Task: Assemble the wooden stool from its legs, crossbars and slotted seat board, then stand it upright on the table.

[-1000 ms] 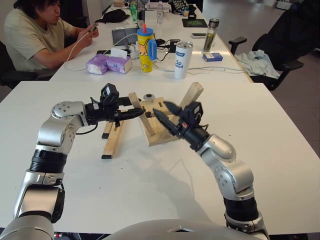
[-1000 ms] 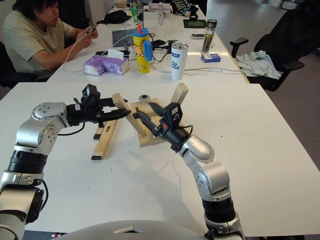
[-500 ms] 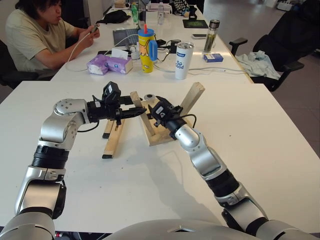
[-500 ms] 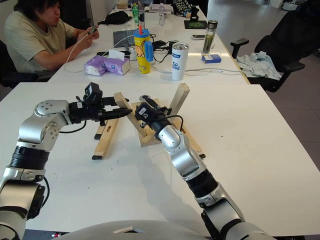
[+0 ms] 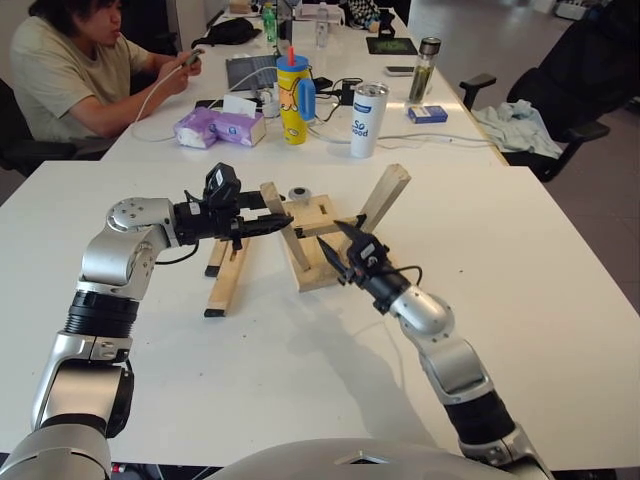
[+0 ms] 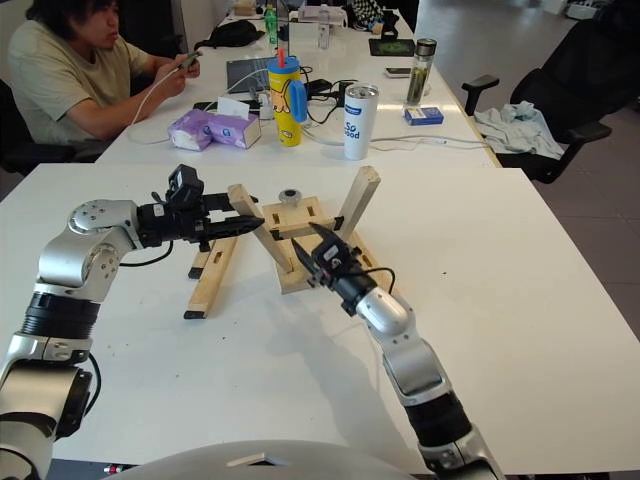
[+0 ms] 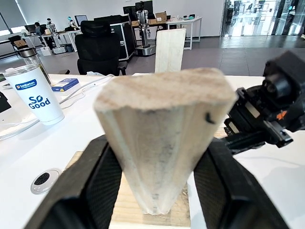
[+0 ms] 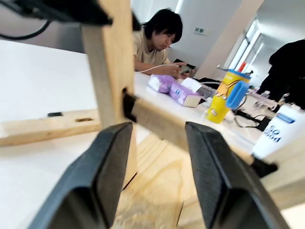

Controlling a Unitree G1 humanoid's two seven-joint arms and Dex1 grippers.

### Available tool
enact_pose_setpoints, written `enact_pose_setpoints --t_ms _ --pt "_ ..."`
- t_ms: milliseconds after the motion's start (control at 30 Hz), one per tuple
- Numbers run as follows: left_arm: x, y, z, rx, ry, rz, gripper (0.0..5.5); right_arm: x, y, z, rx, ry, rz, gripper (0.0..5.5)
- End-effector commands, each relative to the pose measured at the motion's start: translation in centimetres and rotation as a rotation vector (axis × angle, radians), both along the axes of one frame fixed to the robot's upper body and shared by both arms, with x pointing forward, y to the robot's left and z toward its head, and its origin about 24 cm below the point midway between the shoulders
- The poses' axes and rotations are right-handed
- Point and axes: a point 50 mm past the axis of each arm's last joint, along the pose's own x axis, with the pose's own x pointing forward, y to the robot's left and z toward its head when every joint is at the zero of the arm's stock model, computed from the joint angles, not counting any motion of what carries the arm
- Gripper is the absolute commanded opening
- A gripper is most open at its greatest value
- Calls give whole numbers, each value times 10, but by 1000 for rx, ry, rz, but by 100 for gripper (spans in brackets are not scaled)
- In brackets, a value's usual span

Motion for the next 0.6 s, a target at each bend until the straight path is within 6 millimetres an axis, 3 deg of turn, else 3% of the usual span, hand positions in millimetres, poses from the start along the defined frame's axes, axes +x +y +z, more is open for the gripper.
enact_pose_setpoints --t_ms 33,233,500,600 --pt "-7 3 -37 70 179 11 207 8 10 -24 83 188 -40 207" --pt "-7 -1 -38 76 185 -12 207 23 18 -43 155 396 -135 207" --pt "-9 1 -39 72 195 -4 207 14 5 -65 3 538 -187 207" --pt "-8 1 -39 65 190 19 271 11 7 -69 -53 566 -171 205"
